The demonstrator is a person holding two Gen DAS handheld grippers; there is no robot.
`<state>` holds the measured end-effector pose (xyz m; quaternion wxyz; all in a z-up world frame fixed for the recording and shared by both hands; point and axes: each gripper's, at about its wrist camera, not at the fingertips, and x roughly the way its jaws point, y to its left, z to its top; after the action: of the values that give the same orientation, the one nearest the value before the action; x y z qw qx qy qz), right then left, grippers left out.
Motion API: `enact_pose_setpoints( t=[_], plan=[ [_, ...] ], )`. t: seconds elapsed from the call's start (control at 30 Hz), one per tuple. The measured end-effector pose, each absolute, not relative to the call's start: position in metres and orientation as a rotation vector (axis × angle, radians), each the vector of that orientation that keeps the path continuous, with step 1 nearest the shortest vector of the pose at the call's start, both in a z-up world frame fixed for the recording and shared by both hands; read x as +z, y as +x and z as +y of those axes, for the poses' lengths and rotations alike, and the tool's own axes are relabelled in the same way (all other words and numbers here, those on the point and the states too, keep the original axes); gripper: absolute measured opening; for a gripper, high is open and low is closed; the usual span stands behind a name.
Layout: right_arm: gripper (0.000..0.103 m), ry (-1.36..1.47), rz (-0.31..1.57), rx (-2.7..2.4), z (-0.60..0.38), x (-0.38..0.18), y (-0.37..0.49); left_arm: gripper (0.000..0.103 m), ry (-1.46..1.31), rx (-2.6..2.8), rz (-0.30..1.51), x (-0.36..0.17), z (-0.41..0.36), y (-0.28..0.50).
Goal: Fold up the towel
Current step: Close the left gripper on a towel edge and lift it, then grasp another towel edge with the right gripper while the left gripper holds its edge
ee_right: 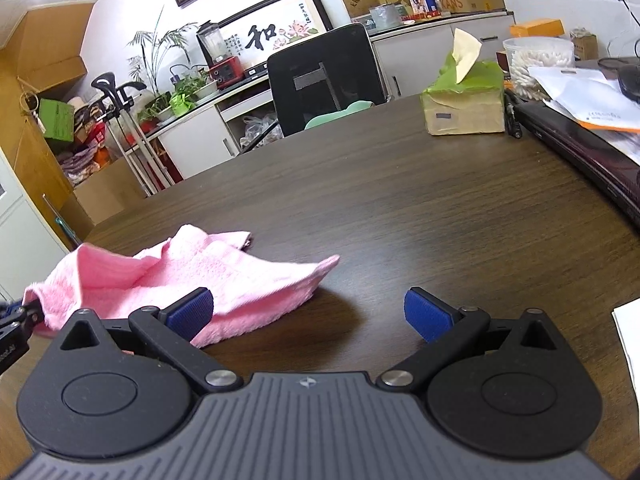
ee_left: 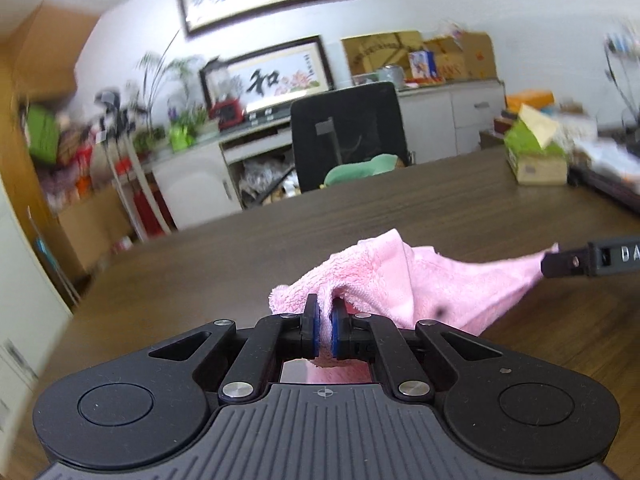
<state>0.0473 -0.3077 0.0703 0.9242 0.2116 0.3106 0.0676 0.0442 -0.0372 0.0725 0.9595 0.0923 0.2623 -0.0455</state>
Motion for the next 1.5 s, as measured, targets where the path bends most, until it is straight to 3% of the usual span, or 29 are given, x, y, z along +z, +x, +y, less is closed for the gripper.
enact_pose_setpoints(
  t=[0.27,0.57,0.63,0.7,0.8,0.93,1.07,1.3,1.5],
  plan=[
    [0.102,0.748,0.651,0.283,-0.341,0.055,0.056,0.005,-0.031,-0.131,0.527,0.065,0.014,0.040],
    [0.101,0.717,0.712,0.407,-0.324,0.056,0.065,0.005,-0.131,-0.114,0.591,0.053,0.042,0.049],
    [0.091,0.716,0.733,0.422,-0.319,0.054,0.068,0.005,-0.142,-0.114,0.599,0.051,0.044,0.050],
    [0.061,0.710,0.758,0.442,-0.312,0.052,0.071,0.005,-0.149,-0.118,0.603,0.051,0.045,0.049],
    [0.037,0.689,0.788,0.445,-0.306,0.048,0.073,0.005,-0.158,-0.119,0.606,0.051,0.045,0.049],
    [0.016,0.690,0.758,0.428,-0.305,0.047,0.068,0.005,-0.209,-0.124,0.624,0.050,0.052,0.051],
    [0.010,0.664,0.693,0.400,-0.303,0.055,0.061,0.005,-0.316,-0.135,0.668,0.048,0.064,0.059],
    [0.009,0.504,0.516,0.312,-0.292,0.099,0.059,0.003,-0.531,-0.164,0.715,0.065,0.081,0.099],
    [0.009,0.406,0.358,0.279,-0.284,0.188,0.086,0.003,-0.648,-0.151,0.624,0.127,0.092,0.143]
  ],
)
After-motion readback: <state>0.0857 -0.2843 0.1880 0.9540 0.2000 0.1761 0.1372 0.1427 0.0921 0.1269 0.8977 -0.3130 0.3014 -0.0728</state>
